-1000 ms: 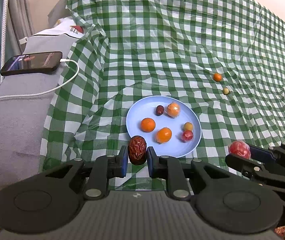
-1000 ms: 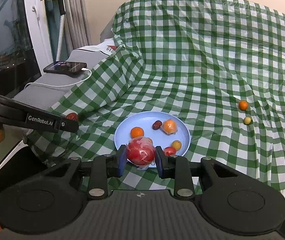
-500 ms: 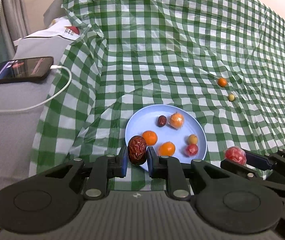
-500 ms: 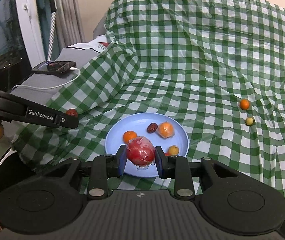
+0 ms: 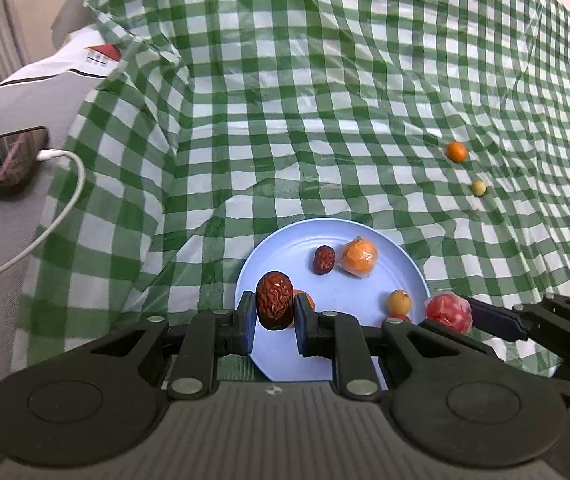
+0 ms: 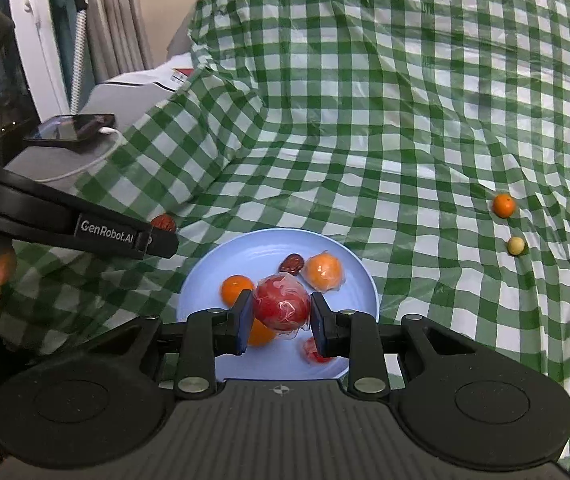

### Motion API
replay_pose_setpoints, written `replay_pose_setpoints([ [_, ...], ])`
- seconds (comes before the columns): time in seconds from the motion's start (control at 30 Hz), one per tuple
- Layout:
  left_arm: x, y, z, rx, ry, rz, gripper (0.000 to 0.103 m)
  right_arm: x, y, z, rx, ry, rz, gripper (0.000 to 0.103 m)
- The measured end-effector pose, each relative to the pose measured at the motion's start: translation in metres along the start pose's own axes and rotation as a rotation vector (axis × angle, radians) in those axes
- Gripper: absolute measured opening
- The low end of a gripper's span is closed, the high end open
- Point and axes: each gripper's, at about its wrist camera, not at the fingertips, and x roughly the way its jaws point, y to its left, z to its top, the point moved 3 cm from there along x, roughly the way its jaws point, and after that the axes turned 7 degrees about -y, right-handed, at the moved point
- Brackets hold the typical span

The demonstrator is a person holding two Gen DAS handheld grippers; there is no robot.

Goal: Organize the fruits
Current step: 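Lower both fruits onto the plate and open both grippers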

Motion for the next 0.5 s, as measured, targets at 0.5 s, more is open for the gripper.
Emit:
replay_pose_setpoints([
  [0.5,0.068,-0.006,0.004,0.061,0.09,0.004,0.022,0.059,-0.019,-0.008,-0.009,0.098,0.007,0.031],
])
